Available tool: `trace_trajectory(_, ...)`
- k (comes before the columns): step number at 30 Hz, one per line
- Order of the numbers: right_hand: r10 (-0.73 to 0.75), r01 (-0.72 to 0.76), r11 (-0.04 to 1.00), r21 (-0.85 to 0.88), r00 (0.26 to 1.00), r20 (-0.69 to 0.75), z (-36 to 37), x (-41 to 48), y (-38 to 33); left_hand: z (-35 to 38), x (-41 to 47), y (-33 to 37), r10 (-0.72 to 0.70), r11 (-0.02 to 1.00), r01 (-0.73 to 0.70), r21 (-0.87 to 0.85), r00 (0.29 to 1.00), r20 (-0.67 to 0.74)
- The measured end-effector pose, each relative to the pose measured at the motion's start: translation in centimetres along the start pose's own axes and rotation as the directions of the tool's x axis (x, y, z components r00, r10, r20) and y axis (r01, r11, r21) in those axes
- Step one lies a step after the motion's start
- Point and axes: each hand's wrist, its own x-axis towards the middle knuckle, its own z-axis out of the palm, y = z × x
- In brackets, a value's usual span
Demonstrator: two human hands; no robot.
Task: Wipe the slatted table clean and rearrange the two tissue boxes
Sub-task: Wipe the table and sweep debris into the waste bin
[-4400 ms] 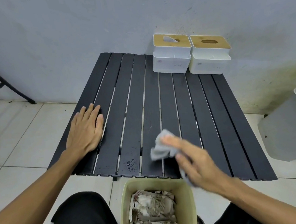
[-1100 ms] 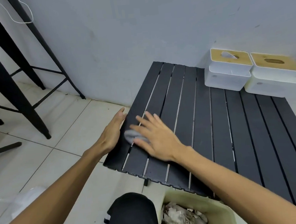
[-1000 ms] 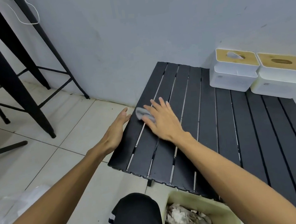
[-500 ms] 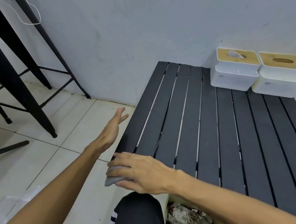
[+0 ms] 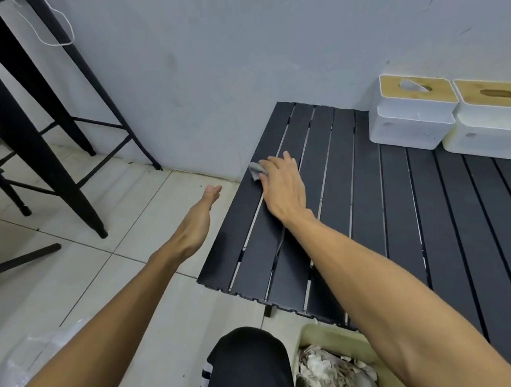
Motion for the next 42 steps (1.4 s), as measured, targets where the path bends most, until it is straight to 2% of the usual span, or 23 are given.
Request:
trace_trajectory(3, -0.194, 0.192, 0.98, 0.055, 0.98, 0.037, -0.9, -3.4, -2.1, 0.2, 0.4, -0.1, 0.021, 1.0, -0.021, -0.012, 1.0, -0.008)
trace_trajectory(6, -0.481, 0.467, 0.877, 0.118, 0.862, 0.161, -1.7, -9.6, -3.5, 1.0, 0.5, 0.3, 0.036, 0.999, -0.036, -0.02, 0.999, 0.002)
trace_trajectory(8, -0.577, 0.559, 0.816, 0.147, 0.786, 0.222, -2.2, -13.0, -3.4, 1.7, 0.2, 0.6, 0.063, 0.998, -0.064, 0.023, 0.998, 0.019)
trace_trajectory(10, -0.607, 0.591, 0.793, 0.145, 0.753, 0.252, -3.0, -15.3, -2.2, 2.5, -0.5, 0.9, 0.121, 0.988, -0.124, 0.097, 0.992, 0.037)
trace_trajectory(12, -0.62, 0.615, 0.78, 0.116, 0.733, 0.279, -4.2, -16.8, -0.7, 3.5, -1.0, 0.7, 0.175, 0.951, -0.185, 0.247, 0.983, 0.063)
trace_trajectory(14, -0.622, 0.638, 0.768, 0.059, 0.72, 0.308, -5.8, -18.3, 0.9, 4.4, -1.1, 0.1, 0.216, 0.86, -0.219, 0.461, 0.975, 0.061)
trace_trajectory(16, -0.607, 0.643, 0.766, 0.005, 0.721, 0.335, -7.5, -19.8, 3.2, 5.2, -1.1, -0.4, 0.251, 0.774, -0.228, 0.59, 0.967, 0.044)
trace_trajectory(18, -0.577, 0.631, 0.774, -0.044, 0.733, 0.361, -9.9, -21.0, 6.2, 5.6, -1.1, -0.9, 0.303, 0.718, -0.237, 0.654, 0.953, 0.013)
trace_trajectory(22, -0.524, 0.603, 0.794, -0.077, 0.744, 0.414, -15.4, -23.7, 12.5, 5.6, -0.2, -1.7, 0.345, 0.711, -0.243, 0.66, 0.938, -0.027)
trace_trajectory(25, -0.434, 0.524, 0.844, -0.116, 0.794, 0.426, -19.3, -26.0, 16.7, 5.4, 0.3, -2.2, 0.365, 0.709, -0.26, 0.655, 0.931, -0.026)
trace_trajectory(27, -0.332, 0.419, 0.896, -0.149, 0.853, 0.402, -21.3, -27.7, 19.4, 5.1, 1.3, -3.1, 0.367, 0.717, -0.258, 0.647, 0.929, -0.036)
trace_trajectory(30, -0.092, 0.134, 0.976, -0.171, 0.968, 0.233, -23.3, -30.2, 22.6, 4.4, 3.5, -5.1, 0.368, 0.699, -0.273, 0.661, 0.93, -0.005)
trace_trajectory(32, 0.069, -0.055, 0.983, -0.177, 0.995, 0.074, -23.5, -31.5, 23.6, 4.2, 4.9, -6.3, 0.37, 0.691, -0.278, 0.667, 0.929, 0.003)
trace_trajectory(34, 0.217, -0.225, 0.96, -0.168, 0.974, -0.066, -22.9, -31.9, 23.6, 4.2, 5.7, -6.9, 0.365, 0.715, -0.268, 0.646, 0.931, -0.018)
trace_trajectory(37, 0.398, -0.422, 0.902, -0.091, 0.895, -0.201, -21.7, -31.8, 23.2, 4.3, 6.1, -7.4, 0.375, 0.731, -0.281, 0.622, 0.927, -0.023)
trace_trajectory(40, 0.532, -0.56, 0.827, -0.043, 0.805, -0.262, -21.6, -32.4, 22.9, 4.1, 6.4, -7.7, 0.388, 0.7, -0.286, 0.654, 0.922, -0.012)
trace_trajectory(42, 0.56, -0.597, 0.798, -0.076, 0.783, -0.272, -21.6, -32.8, 22.8, 4.1, 6.5, -7.9, 0.393, 0.702, -0.284, 0.653, 0.919, -0.022)
